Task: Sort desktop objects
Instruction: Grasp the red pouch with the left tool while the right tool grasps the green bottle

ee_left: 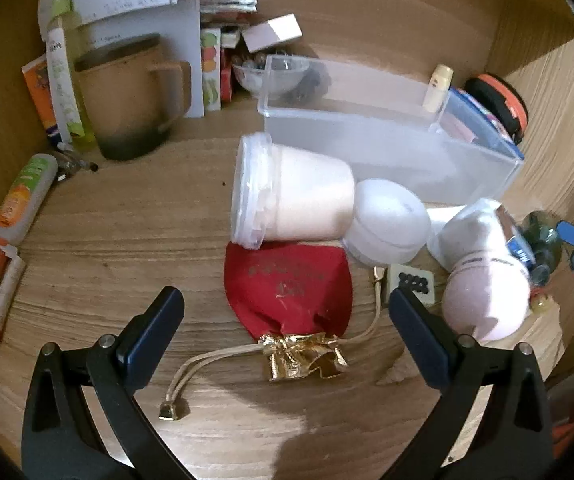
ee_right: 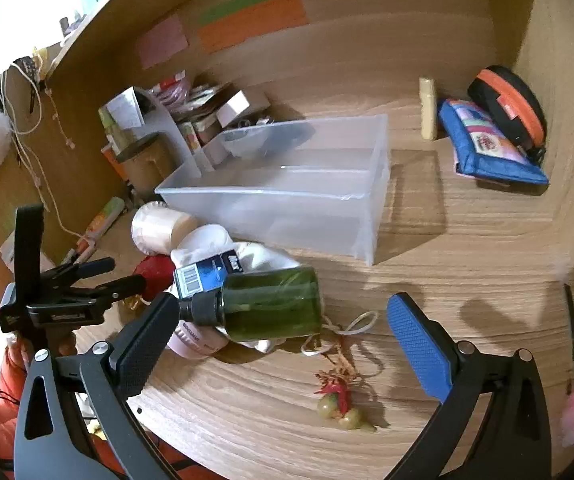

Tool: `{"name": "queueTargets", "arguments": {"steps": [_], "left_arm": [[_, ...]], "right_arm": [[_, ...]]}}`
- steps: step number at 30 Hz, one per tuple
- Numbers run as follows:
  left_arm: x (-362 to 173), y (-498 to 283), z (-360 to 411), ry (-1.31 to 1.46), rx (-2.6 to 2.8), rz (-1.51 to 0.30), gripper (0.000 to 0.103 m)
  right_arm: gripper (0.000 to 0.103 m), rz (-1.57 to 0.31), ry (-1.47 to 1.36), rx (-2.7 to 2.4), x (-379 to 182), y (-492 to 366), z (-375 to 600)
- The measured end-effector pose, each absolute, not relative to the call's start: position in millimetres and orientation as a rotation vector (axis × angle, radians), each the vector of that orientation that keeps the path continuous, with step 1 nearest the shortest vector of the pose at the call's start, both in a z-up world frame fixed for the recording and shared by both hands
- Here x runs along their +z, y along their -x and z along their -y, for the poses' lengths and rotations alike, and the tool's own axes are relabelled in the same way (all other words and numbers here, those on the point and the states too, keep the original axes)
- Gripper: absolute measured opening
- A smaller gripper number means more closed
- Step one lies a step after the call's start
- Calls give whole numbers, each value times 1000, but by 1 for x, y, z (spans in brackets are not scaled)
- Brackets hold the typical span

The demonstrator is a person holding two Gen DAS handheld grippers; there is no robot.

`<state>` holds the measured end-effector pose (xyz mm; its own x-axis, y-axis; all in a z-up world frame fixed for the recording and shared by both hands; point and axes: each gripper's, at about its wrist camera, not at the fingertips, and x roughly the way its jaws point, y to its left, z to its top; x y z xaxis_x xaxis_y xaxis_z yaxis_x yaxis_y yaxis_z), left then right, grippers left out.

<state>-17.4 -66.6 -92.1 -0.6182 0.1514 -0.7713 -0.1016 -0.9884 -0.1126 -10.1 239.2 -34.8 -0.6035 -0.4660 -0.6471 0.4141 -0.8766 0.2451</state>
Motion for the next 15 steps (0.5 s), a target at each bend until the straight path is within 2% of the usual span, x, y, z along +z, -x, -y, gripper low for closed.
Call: {"name": "queueTargets", "arguments": {"steps": [3,6,10,14,15], "left_arm": [[-99,22,65,1327,2688,100,103],[-105,28,66,1367,2684,142,103],[-106,34,65,1368,2709,143,103],[-109,34,58,1368,2732,98,103],[-109,33,56,1365,2736,81,103]], "right_arm": [[103,82,-1024,-2435,-41,13,-234],[96,75,-1025,-2429,-45,16,-230],[95,88,-1009,-2410,-46,17,-228],[95,108,-982,-2380,-44,15,-225],[91,99,-972,-2383,-44,14,-223]]}}
